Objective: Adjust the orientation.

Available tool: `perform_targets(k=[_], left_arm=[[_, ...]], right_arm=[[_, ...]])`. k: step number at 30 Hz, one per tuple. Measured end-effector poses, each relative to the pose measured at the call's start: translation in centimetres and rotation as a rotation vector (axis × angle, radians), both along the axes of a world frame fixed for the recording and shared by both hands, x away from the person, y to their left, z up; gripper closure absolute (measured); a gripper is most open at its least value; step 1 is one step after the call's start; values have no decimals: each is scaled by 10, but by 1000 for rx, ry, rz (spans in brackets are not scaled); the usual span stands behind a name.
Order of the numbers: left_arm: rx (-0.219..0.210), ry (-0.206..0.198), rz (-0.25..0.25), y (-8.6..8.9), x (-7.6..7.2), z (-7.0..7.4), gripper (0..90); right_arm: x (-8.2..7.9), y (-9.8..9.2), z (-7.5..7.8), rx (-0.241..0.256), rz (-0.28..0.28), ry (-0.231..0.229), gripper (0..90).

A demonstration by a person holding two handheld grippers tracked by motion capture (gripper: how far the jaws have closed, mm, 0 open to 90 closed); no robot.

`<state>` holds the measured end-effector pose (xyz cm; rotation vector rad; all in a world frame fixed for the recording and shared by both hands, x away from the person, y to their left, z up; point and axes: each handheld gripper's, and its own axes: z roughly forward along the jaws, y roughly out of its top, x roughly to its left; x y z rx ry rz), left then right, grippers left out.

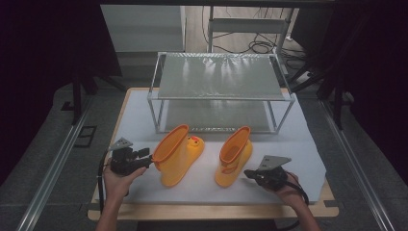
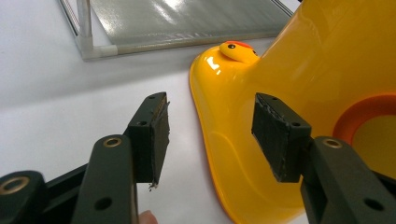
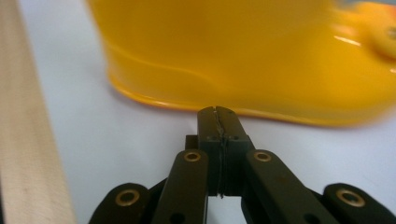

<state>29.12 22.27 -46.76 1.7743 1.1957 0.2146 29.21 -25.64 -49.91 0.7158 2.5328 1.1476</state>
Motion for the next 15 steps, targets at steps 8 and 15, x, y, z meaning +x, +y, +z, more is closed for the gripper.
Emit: perform_targets(k=[8, 15], left_arm=[[3, 4, 0, -1, 0, 0, 466], [1, 7, -7, -2, -1, 0, 466]], right_arm=[[7, -52, -1, 91, -178, 18, 832], [11, -64, -5, 107, -234, 38, 793]])
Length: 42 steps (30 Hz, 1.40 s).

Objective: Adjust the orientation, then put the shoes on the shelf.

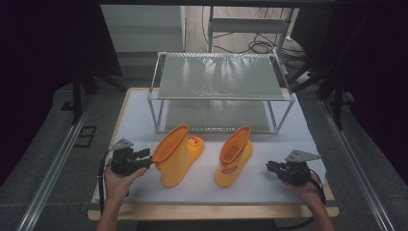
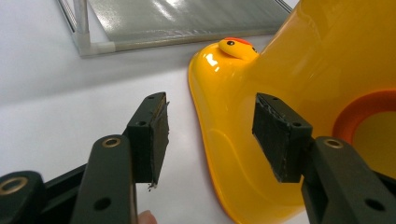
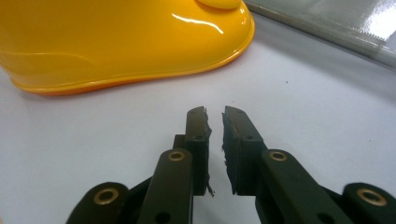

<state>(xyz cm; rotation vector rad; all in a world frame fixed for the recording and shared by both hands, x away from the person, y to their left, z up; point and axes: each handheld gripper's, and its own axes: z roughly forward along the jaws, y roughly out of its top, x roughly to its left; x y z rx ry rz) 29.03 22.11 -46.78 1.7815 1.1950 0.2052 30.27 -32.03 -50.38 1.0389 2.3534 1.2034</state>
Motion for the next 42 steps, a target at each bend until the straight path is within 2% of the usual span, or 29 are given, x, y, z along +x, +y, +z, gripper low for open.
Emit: perform_targets(k=[3, 7, 11, 14, 16, 19, 22, 24, 29, 35, 42], left_arm=[[-4, -2, -4, 0, -1, 2, 464], [-14, -6, 0, 3, -3, 6, 463], [-33, 18, -15, 7, -4, 13, 466], [-44, 19, -33, 11, -6, 22, 455], [-32, 22, -42, 15, -8, 31, 448], [-32, 15, -53, 22, -10, 50, 448], [-8, 2, -69, 24, -11, 72, 448], [7, -10, -97, 22, -12, 87, 448], [-5, -9, -155, 18, -8, 116, 441], [-39, 8, -197, 13, -2, 140, 451], [-49, 21, -257, -1, 6, 156, 462]], right_arm=[[0, 1, -1, 1, -6, -1, 709], [0, 2, -1, 4, -48, -17, 568], [1, -3, -1, 23, -86, -18, 515], [2, -8, -2, 35, -109, -16, 500], [2, -10, -2, 48, -123, -14, 491], [3, -12, -3, 57, -139, -9, 481], [3, -13, -3, 59, -146, -4, 476], [3, -13, -3, 64, -155, -1, 476], [3, -14, -4, 65, -162, -1, 478], [3, -13, -4, 59, -162, -3, 479], [3, -12, -4, 50, -160, -1, 481]])
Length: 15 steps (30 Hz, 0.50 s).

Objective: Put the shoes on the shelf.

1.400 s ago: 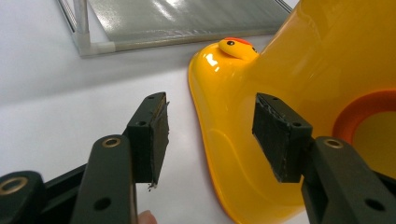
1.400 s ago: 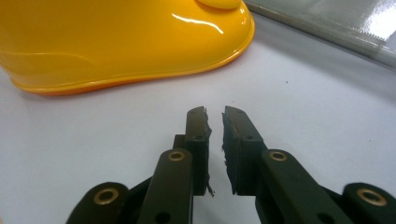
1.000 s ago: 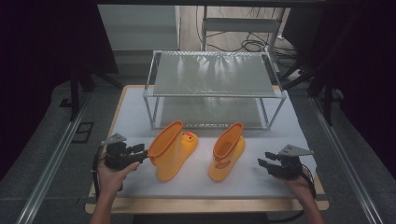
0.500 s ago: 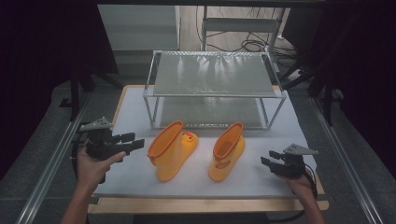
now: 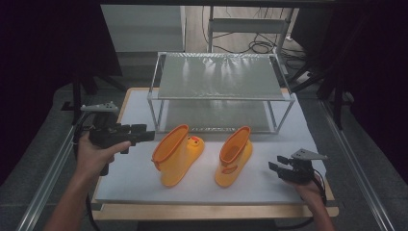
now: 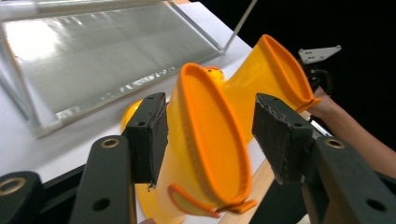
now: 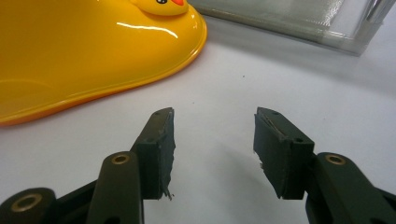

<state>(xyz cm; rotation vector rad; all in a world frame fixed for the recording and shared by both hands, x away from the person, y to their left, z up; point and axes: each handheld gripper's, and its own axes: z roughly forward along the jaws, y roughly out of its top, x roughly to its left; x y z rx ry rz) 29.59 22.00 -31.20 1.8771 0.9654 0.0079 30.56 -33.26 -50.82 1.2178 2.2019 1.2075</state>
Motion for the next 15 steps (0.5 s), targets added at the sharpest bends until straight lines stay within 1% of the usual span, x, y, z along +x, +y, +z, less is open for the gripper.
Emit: perform_targets(k=[2, 6, 9, 11, 15], left_arm=[[0, 6, -20, -5, 2, 4, 465], [24, 11, -61, -20, 8, 14, 470], [31, 26, -94, -34, 12, 20, 471], [43, 32, -115, -44, 16, 24, 475], [50, 51, -148, -62, 22, 28, 476]], right_arm=[[0, 1, 0, -2, 0, 3, 481], [0, 1, -1, -4, 0, 3, 482], [0, 2, -1, -11, 0, 9, 482], [1, 2, -2, -13, -2, 11, 482], [1, 2, -3, -18, -4, 16, 482]])
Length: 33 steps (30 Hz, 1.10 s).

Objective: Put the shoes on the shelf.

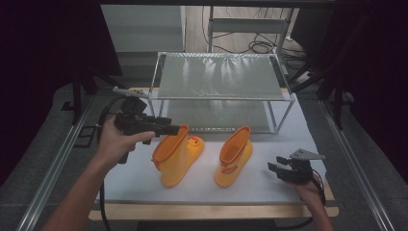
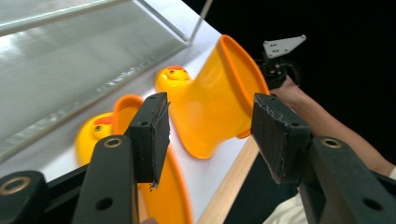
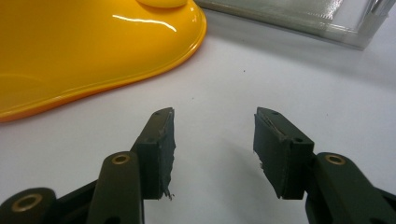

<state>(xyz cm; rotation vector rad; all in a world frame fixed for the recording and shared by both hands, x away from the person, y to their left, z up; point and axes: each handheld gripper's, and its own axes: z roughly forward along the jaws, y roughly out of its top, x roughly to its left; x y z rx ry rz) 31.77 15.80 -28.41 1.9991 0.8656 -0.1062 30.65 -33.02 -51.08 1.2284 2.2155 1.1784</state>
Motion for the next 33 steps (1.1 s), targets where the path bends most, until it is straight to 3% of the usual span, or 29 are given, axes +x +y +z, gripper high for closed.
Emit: perform_targets(k=[11, 33], left_arm=[[42, 53, -53, -39, 17, 3, 485], [106, 118, -112, -86, 34, 1, 495]], right_arm=[[1, -2, -1, 0, -9, 7, 486], [1, -2, -3, -3, -20, 16, 488]])
